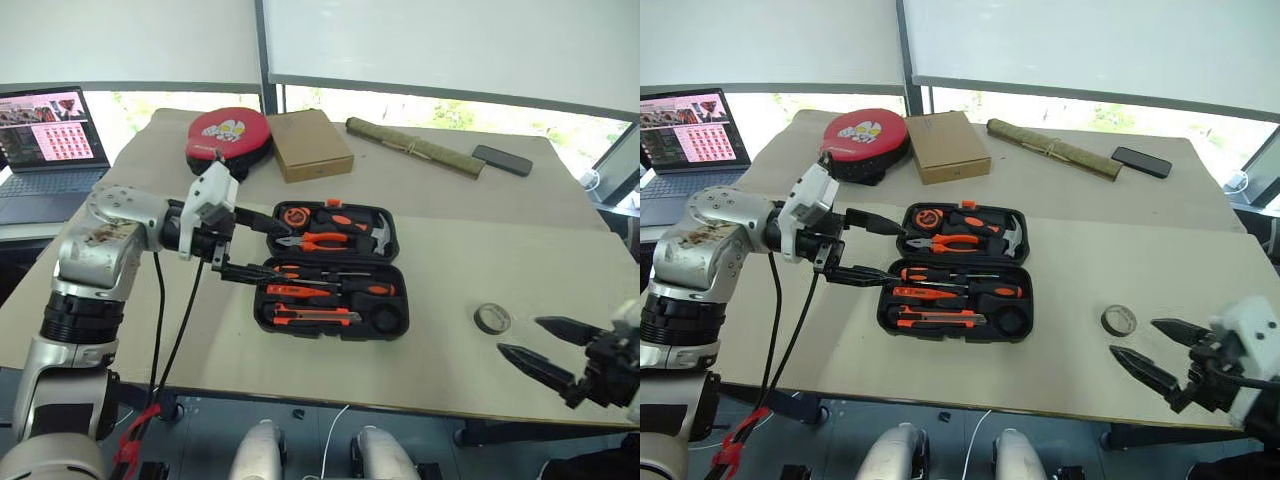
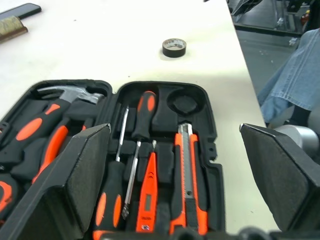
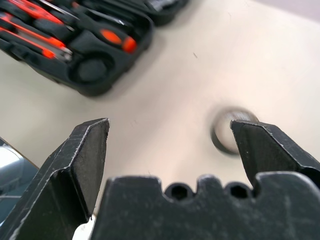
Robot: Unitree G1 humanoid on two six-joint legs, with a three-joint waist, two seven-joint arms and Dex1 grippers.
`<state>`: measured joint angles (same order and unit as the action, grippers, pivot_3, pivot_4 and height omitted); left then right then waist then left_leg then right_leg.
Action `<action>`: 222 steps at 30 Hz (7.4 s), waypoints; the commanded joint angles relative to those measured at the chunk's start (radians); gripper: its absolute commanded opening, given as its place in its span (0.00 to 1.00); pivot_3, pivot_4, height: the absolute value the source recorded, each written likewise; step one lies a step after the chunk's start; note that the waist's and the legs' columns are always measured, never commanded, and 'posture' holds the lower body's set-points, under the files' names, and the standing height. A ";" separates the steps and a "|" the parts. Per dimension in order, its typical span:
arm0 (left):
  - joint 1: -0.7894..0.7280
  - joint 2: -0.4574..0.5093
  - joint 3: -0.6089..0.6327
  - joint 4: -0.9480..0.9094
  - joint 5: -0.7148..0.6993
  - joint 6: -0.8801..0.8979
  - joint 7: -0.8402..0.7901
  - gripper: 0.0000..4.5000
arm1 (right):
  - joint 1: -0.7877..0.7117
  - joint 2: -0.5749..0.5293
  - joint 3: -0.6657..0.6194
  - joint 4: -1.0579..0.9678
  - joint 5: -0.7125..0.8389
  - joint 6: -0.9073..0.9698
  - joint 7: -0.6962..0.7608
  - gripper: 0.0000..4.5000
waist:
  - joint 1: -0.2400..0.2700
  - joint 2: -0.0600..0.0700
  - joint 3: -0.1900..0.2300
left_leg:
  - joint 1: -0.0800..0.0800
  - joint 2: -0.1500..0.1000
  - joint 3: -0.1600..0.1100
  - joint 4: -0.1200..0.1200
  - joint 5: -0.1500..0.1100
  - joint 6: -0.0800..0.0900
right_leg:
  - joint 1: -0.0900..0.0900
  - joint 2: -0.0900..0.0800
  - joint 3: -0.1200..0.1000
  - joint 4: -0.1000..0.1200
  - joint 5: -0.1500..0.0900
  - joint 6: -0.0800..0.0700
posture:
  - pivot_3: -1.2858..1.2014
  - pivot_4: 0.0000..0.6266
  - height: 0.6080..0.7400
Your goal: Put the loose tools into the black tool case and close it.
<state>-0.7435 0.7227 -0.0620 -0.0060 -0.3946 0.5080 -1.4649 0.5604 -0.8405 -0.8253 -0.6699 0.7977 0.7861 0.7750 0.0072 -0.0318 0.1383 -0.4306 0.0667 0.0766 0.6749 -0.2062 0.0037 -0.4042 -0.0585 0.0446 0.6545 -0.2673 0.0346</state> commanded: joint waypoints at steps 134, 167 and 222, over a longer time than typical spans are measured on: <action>-0.005 -0.029 0.101 0.314 0.005 0.556 0.458 0.64 | -1.093 0.123 0.690 0.561 -0.314 0.282 0.059 0.62 | -0.006 -0.004 0.011 | -0.010 0.000 0.003 0.000 0.003 -0.002 | -0.017 0.002 0.003 0.010 0.003 -0.004 | 0.52 0.24 1.00; 0.070 -0.257 0.098 0.071 0.046 0.135 0.613 0.02 | -1.175 0.325 0.662 0.562 -0.356 0.203 -0.190 0.01 | -0.008 -0.005 0.011 | -0.015 -0.001 0.002 0.001 0.003 -0.002 | -0.019 0.000 0.002 0.009 0.006 -0.003 | 0.52 0.24 1.00; -0.023 -0.169 -0.155 0.636 0.422 -0.765 0.416 0.02 | -0.443 -0.003 0.915 0.212 -0.566 -0.506 0.146 0.00 | 0.002 -0.015 0.010 | 0.005 -0.001 0.011 -0.014 0.002 -0.001 | -0.003 0.001 0.009 -0.009 0.007 -0.002 | 0.52 0.24 1.00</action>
<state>-0.7417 0.5538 -0.2064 0.6216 0.0161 -0.2183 -1.0286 0.1427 -0.8588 0.1056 -0.4804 0.2555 0.2717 0.9719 0.0092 -0.0470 0.1483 -0.4258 0.0654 0.0880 0.6611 -0.2042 0.0031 -0.4071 -0.0574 0.0543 0.6457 -0.2606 0.0328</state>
